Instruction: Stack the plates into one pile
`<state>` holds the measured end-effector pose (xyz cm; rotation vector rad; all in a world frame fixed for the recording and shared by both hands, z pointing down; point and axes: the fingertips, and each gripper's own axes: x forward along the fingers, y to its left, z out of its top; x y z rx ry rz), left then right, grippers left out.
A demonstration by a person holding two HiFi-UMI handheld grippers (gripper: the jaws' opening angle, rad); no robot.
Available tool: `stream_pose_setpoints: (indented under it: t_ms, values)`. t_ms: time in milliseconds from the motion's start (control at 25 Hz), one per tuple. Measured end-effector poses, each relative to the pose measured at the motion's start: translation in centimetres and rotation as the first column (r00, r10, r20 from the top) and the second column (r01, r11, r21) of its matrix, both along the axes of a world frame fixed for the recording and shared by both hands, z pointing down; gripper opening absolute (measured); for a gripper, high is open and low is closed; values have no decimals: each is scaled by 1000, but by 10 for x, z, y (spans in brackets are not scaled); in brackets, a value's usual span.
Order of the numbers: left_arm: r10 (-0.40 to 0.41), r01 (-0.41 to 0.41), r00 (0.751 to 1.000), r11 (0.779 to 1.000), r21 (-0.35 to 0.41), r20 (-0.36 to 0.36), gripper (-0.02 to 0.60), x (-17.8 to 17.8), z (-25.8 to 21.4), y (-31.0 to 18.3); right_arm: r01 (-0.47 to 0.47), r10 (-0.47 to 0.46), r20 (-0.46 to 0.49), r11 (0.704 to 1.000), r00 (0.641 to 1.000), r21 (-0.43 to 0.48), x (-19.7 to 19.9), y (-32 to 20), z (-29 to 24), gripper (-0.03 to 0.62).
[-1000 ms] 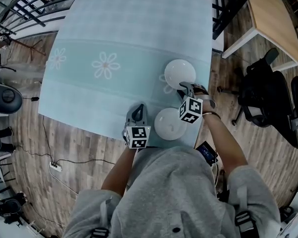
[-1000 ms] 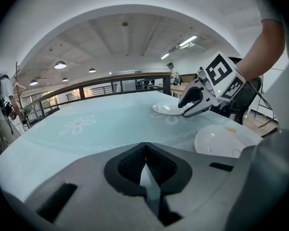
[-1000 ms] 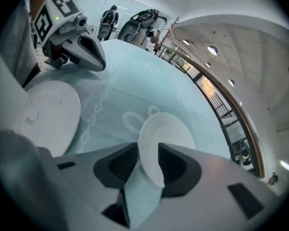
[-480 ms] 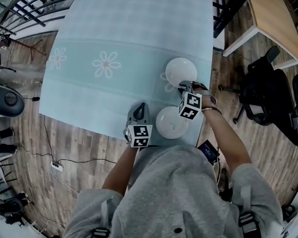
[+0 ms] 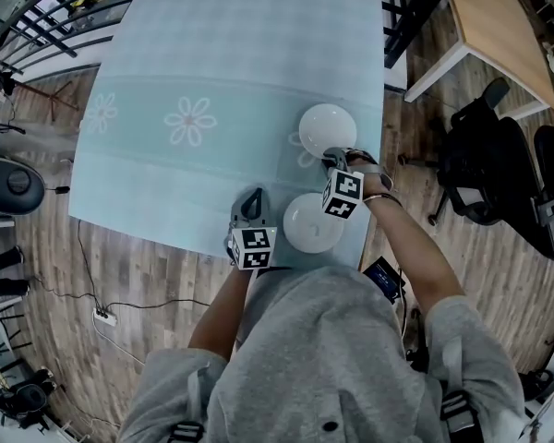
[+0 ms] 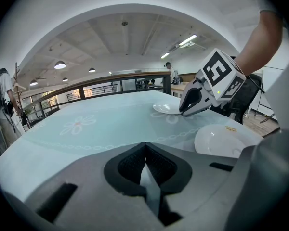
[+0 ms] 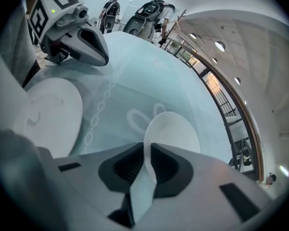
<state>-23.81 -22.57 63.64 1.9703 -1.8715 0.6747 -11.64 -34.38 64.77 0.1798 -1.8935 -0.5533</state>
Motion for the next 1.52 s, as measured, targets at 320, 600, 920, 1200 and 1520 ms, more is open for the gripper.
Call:
stream_pose_setpoints:
  t_ms: [320, 600, 920, 1200, 1520]
  values:
    - [4, -4, 1000, 1000, 16, -22, 20, -1, -2, 1, -76, 72, 149, 997, 986, 18, 3, -3, -53, 38]
    - [1, -1, 1000, 1000, 16, -11, 20, -5, -8, -4, -110, 105, 320, 994, 942, -2, 12, 1, -121, 29]
    - [2, -2, 1000, 1000, 26, -19, 20, -2, -10, -3, -96, 90, 399, 995, 913, -5, 36, 50, -158, 29]
    - [0, 0, 1000, 1000, 12, -4, 20, -2, -12, 13, -5, -3, 436, 1000, 900, 18, 46, 120, -169, 29]
    - [-134, 137, 988, 990, 45, -77, 20, -6, -22, 89, 118, -148, 343, 987, 928, 107, 53, 180, -116, 29]
